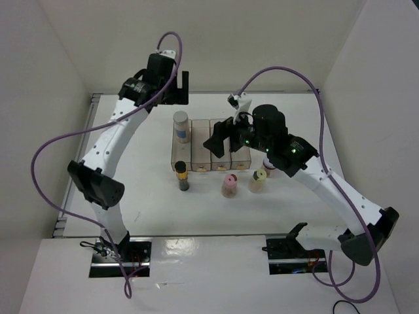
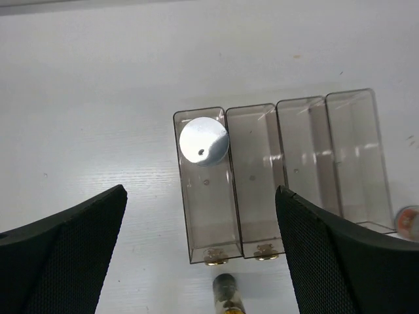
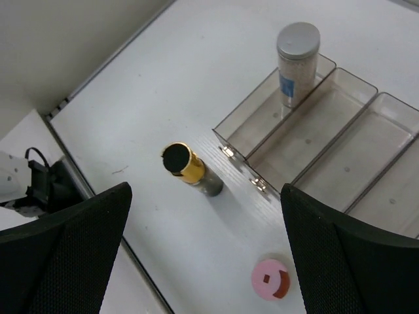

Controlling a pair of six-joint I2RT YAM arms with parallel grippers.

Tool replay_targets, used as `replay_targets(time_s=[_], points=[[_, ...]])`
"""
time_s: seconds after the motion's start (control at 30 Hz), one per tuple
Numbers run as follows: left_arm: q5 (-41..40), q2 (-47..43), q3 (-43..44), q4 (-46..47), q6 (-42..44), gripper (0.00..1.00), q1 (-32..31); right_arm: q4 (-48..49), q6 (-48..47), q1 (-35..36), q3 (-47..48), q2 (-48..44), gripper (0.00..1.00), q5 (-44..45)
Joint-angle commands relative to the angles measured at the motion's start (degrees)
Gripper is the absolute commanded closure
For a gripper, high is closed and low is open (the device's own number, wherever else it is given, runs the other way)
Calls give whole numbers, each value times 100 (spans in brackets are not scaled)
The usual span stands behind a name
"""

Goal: Organize the condiment bottles

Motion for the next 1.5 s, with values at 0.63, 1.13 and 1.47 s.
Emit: replay_targets(time_s=[0.63, 1.13, 1.47], points=[[1099, -2935, -3779, 888, -400, 0, 1772, 474, 560, 2059, 248, 1833, 2, 2096], [1205, -2988, -4122, 994, -189, 0, 1931, 544, 903, 2059, 652, 2703, 2, 2333], [1205, -2988, -4228, 1047, -189, 0, 1983, 439, 956, 2059, 819, 2994, 23, 2395]])
